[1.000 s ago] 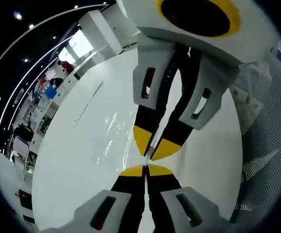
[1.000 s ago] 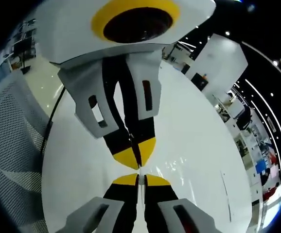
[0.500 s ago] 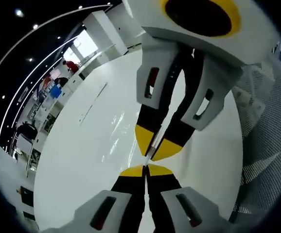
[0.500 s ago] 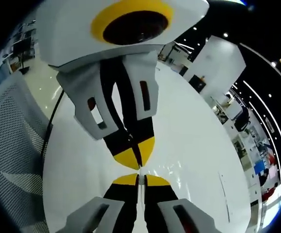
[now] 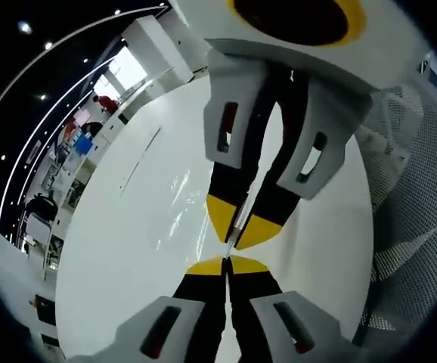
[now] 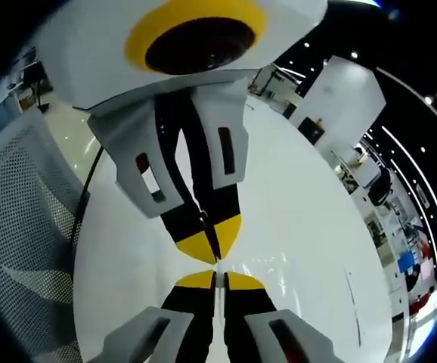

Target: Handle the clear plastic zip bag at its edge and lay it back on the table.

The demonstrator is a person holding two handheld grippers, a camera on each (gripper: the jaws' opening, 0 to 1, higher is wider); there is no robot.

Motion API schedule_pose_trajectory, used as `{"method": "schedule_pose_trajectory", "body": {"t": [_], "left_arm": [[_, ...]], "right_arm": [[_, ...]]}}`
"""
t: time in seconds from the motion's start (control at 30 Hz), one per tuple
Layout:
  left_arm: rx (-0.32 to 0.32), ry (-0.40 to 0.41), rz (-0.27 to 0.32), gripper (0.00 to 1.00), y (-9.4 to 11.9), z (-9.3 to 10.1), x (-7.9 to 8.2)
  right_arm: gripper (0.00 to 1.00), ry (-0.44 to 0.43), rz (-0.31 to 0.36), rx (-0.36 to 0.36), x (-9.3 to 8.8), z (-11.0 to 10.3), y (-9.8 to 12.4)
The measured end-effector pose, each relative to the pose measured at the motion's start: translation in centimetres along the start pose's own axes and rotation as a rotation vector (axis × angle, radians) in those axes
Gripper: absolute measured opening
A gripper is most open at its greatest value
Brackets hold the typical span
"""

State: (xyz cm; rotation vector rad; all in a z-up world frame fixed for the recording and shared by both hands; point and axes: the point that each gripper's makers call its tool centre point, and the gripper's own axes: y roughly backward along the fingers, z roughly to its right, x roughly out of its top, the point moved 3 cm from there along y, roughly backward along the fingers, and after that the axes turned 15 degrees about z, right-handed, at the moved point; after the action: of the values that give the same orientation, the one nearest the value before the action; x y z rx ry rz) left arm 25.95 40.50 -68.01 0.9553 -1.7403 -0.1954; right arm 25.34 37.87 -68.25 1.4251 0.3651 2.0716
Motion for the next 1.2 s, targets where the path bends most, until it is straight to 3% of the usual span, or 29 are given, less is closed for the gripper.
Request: {"method": "schedule_pose_trajectory", "body": {"t": [1.2], "left_arm": [[0.001,-0.003,-0.019,0.0,0.11,-0.08,-0.65]], "right_arm": [[0.0,-0.015,-0.018,-0.005,-0.83,0.12,0.46]]}}
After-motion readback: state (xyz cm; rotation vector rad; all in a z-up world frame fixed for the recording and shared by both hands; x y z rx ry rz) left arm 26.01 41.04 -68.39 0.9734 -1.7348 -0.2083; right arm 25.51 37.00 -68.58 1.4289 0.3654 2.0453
